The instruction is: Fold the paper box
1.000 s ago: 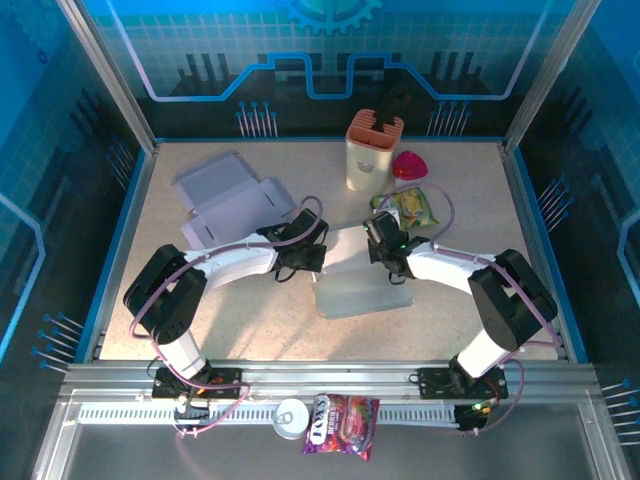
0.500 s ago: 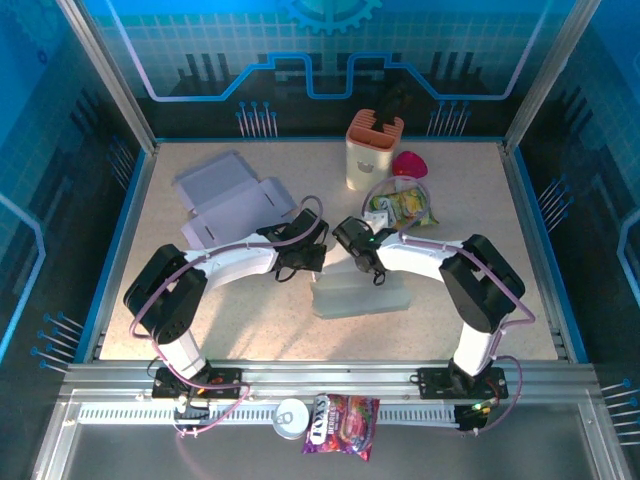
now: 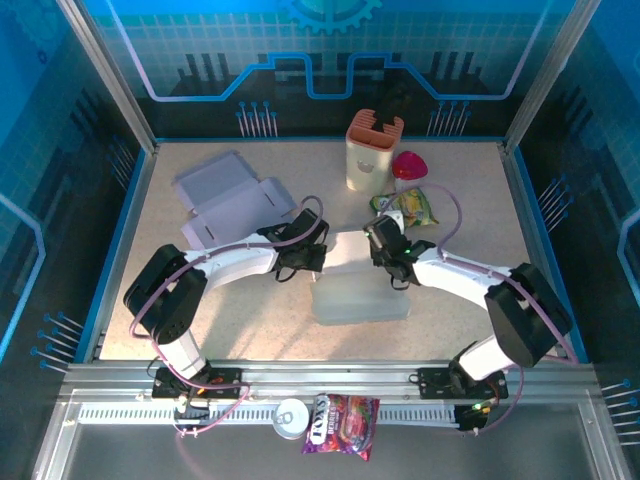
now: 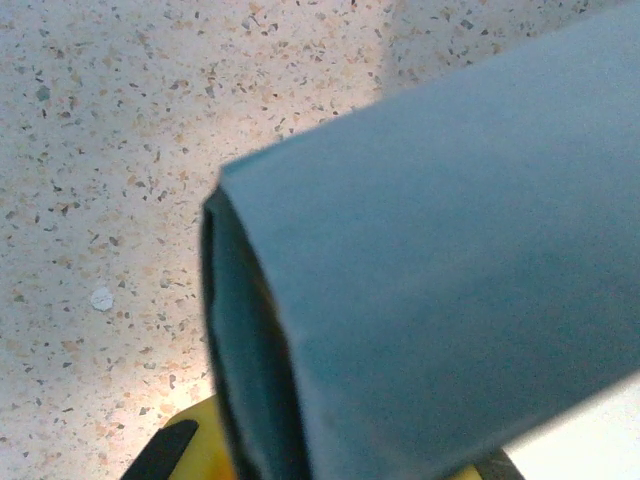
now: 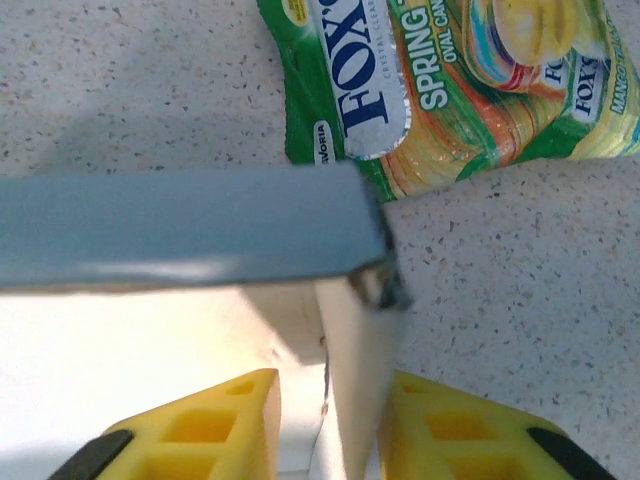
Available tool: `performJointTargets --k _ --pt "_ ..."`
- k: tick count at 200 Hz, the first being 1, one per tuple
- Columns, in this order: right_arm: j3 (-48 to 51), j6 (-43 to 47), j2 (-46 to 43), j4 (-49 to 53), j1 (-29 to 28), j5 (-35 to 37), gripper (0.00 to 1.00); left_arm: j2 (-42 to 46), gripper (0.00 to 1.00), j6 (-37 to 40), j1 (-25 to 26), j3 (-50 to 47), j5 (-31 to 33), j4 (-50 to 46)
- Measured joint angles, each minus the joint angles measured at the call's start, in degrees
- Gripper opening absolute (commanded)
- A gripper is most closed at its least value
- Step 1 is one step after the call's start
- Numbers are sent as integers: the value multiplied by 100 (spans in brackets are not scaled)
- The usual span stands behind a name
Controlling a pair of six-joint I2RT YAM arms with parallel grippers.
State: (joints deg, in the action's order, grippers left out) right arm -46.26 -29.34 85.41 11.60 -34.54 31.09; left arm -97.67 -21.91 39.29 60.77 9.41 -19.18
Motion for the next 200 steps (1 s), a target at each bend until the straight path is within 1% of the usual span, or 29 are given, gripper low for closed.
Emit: performJointTargets --k 41,48,74,91,110,144,158,180,184,192,200 --pt "162 212 -63 -339 273 -376 30 -57 0 85 0 79 0 -15" --pt "166 234 -50 -380 282 -409 28 -66 0 94 0 87 2 -22" --pt "170 295 81 -570 310 -498 14 -85 0 107 0 103 0 -24" --pt "168 330 151 -612 310 -400 0 -98 0 107 0 127 2 -48" --pt "111 289 216 -581 256 -177 0 -103 0 107 0 133 2 -55" --pt "81 142 264 -472 -4 332 0 -122 0 101 0 133 22 -22" --pt "81 96 264 -457 -61 446 0 -129 3 94 0 133 33 0" --pt "83 66 264 -448 -92 538 0 -131 3 81 0 105 92 105" --pt "83 66 264 -448 -96 544 0 -131 4 81 0 92 109 144" --pt "85 66 264 -448 -98 560 0 -131 11 79 0 66 129 203" --pt "85 66 262 -446 -103 577 0 -131 12 55 0 26 149 293"
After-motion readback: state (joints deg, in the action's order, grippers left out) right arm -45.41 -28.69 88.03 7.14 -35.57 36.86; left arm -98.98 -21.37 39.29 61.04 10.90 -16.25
